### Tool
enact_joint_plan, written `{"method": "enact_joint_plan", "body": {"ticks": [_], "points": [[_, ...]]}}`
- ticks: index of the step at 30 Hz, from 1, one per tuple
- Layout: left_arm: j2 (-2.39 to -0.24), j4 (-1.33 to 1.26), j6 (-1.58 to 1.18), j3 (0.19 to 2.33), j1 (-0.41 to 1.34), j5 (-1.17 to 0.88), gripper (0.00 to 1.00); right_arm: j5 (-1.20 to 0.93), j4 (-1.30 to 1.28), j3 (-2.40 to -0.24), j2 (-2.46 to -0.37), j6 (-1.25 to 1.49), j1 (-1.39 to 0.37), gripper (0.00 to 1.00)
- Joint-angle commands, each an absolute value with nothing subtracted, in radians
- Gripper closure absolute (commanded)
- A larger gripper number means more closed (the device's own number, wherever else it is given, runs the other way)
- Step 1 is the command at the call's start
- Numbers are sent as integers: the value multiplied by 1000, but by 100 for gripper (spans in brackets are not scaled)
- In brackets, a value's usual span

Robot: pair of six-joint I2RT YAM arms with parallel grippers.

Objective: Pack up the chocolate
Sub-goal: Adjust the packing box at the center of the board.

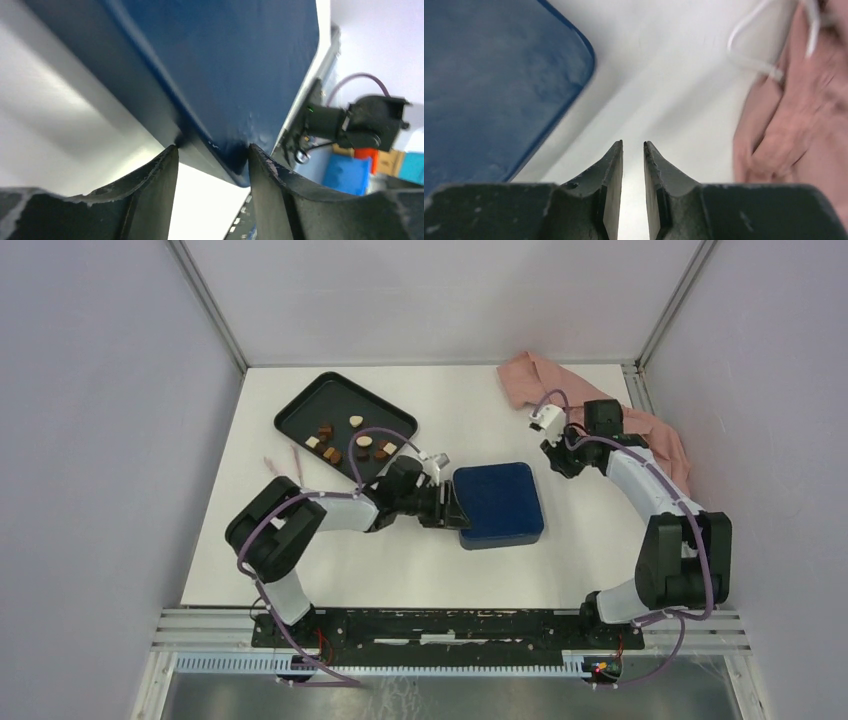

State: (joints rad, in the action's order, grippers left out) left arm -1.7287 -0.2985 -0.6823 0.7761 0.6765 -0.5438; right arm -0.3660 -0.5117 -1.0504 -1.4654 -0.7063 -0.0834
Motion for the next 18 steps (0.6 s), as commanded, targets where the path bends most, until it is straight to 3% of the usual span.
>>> {"method": "enact_joint_plan", "body": {"ticks": [1, 4, 8, 12, 18], "points": [[-1797, -555, -879, 739, 815, -603, 39, -334, -479, -996, -1495, -698, -6, 73], [-1801, -639, -936, 738, 870, -594, 39, -289, -482, -973, -1498, -711, 59, 73], [-1688, -564, -894, 713, 880, -506, 32, -416, -544, -939, -1526, -755, 80, 73], [-1451, -256, -743, 733, 880, -305, 23, -556, -629, -967, -1593, -803, 46, 73], [-1093, 226, -607, 740, 881, 160, 19, -692, -724, -1127, -1733, -826, -119, 72]]}}
